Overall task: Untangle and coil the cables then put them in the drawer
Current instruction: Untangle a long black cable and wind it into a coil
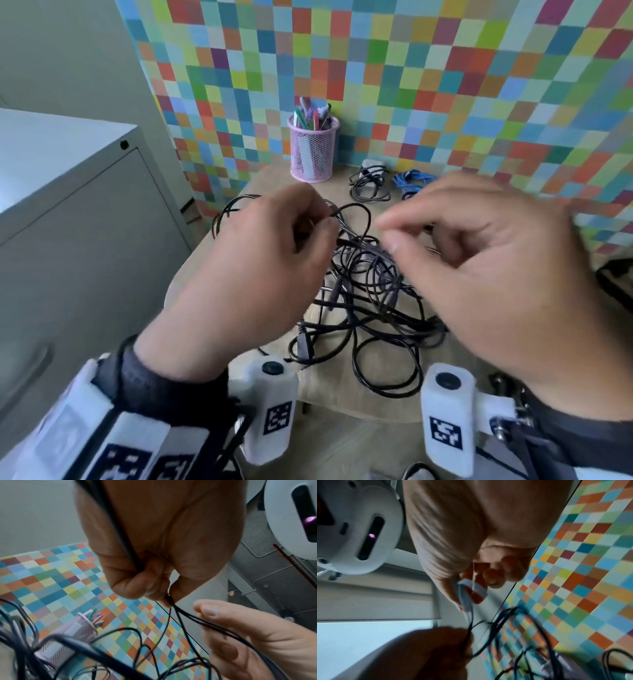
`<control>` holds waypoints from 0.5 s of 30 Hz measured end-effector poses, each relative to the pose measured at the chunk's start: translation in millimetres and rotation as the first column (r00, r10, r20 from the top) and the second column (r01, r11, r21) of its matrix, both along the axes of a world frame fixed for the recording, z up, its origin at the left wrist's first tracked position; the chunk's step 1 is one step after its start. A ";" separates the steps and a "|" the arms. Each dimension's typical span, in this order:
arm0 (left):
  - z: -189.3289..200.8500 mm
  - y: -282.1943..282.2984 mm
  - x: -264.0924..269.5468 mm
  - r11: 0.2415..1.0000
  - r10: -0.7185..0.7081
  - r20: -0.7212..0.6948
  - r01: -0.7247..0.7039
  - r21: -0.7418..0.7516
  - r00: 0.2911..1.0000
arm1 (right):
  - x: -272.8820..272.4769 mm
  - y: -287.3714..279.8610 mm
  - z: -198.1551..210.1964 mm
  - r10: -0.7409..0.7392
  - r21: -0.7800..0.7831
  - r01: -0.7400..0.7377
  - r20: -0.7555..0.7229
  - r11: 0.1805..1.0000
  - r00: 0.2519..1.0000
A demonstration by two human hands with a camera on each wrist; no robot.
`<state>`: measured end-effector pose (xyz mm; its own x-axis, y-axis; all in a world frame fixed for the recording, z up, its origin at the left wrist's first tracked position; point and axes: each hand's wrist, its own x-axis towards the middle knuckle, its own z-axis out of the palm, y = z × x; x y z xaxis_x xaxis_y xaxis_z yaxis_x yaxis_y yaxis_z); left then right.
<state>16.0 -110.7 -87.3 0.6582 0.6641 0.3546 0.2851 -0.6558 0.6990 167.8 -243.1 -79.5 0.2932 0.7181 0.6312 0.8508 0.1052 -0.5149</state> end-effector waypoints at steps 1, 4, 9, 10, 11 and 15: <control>0.4 -3.1 1.7 1.000 -0.014 0.013 0.014 -0.002 1.000 | -3.7 2.1 -0.9 0.033 -0.044 -0.034 -0.005 0.998 0.999; 3.2 -8.6 3.4 0.998 -0.060 0.034 0.061 -0.029 0.998 | -9.7 10.6 -9.2 0.039 -0.225 -0.029 0.041 0.974 0.998; 2.3 5.6 -4.6 0.990 -0.050 0.064 0.058 -0.130 0.997 | 10.3 -2.2 3.0 -0.069 -0.021 0.066 -0.182 0.998 0.981; 3.3 9.3 -6.5 0.991 -0.024 0.060 0.031 -0.127 0.998 | 17.8 -3.3 3.2 -0.114 0.012 0.119 -0.211 0.993 0.971; 3.4 12.5 -7.9 0.993 0.000 0.055 0.006 -0.117 0.999 | 25.1 -3.0 0.6 -0.147 0.001 0.152 -0.234 0.988 0.961; 1.5 13.4 -8.2 0.997 0.071 -0.020 -0.071 -0.036 0.997 | 38.8 0.2 -11.4 -0.269 -0.115 0.246 -0.277 0.963 0.923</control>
